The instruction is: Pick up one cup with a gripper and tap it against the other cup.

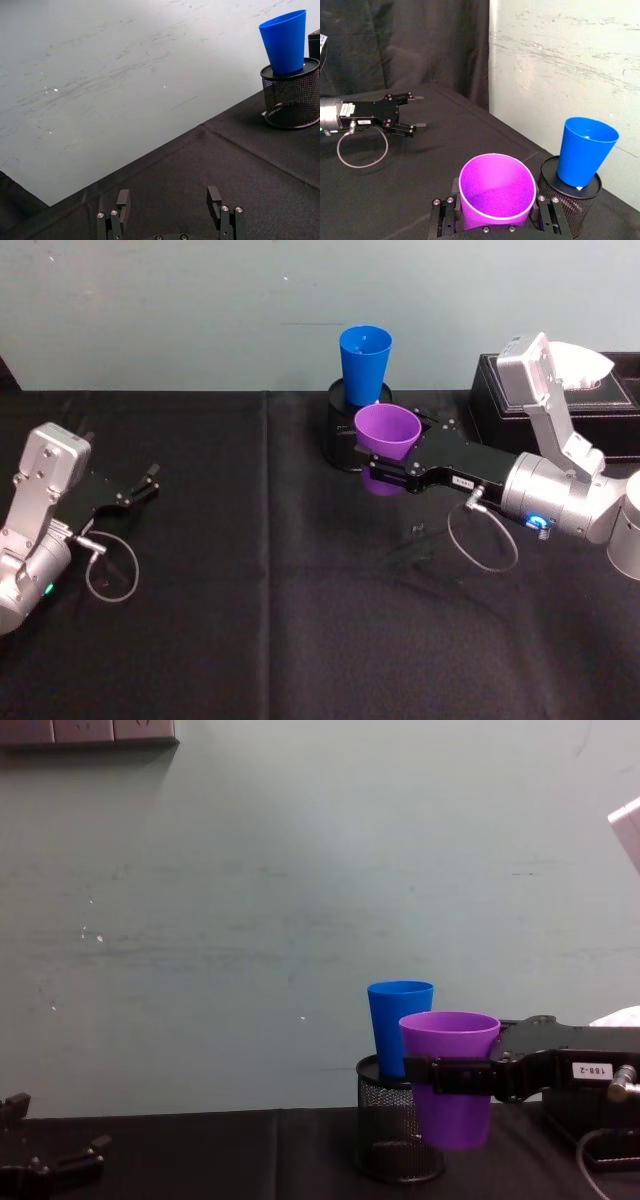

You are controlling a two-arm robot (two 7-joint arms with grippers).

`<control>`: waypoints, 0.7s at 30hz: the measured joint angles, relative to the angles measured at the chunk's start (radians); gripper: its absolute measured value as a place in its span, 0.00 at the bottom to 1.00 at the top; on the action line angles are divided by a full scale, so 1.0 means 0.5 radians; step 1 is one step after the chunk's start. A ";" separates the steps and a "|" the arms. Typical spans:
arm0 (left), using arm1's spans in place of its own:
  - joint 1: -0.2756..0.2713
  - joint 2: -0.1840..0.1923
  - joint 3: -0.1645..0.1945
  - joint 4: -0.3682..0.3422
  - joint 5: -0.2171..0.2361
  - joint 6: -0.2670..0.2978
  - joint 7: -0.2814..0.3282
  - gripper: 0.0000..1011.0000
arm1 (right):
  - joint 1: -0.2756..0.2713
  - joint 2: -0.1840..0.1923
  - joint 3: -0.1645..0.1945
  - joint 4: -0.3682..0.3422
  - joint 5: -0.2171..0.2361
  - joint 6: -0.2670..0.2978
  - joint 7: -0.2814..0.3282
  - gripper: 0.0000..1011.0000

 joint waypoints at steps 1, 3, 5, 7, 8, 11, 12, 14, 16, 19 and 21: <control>0.000 0.000 0.000 0.000 0.000 0.000 0.000 0.99 | 0.000 0.000 0.000 0.000 0.000 0.000 0.000 0.74; 0.000 0.000 0.000 0.000 0.000 0.000 0.000 0.99 | 0.000 0.000 0.000 0.000 -0.001 0.000 0.000 0.74; 0.000 0.000 0.000 0.000 0.000 0.000 0.000 0.99 | 0.000 0.000 0.000 0.001 -0.001 0.000 0.000 0.74; 0.000 0.000 0.000 0.000 0.000 0.000 0.000 0.99 | 0.000 0.000 0.000 0.001 -0.001 0.000 0.001 0.74; 0.000 0.000 0.000 0.000 0.000 0.000 0.000 0.99 | 0.000 0.000 0.000 0.001 -0.001 0.000 0.001 0.74; 0.000 0.000 0.000 0.000 0.000 0.000 0.000 0.99 | 0.000 0.000 0.000 0.001 -0.002 0.000 0.001 0.74; 0.000 0.000 0.000 0.000 0.000 0.000 0.000 0.99 | 0.000 0.000 0.000 0.001 -0.002 0.000 0.001 0.74; 0.000 0.000 0.000 0.000 0.000 0.000 0.000 0.99 | 0.000 0.000 0.000 0.001 -0.002 0.000 0.001 0.74; 0.000 0.000 0.000 0.000 0.000 0.000 0.000 0.99 | 0.000 0.000 0.000 0.001 -0.002 0.000 0.001 0.74; 0.000 0.000 0.000 0.000 0.000 0.000 0.000 0.99 | 0.000 0.000 0.000 0.001 -0.002 0.000 0.001 0.74; 0.000 0.000 0.000 0.000 0.000 0.000 0.000 0.99 | 0.000 0.000 0.000 0.001 -0.002 0.000 0.001 0.74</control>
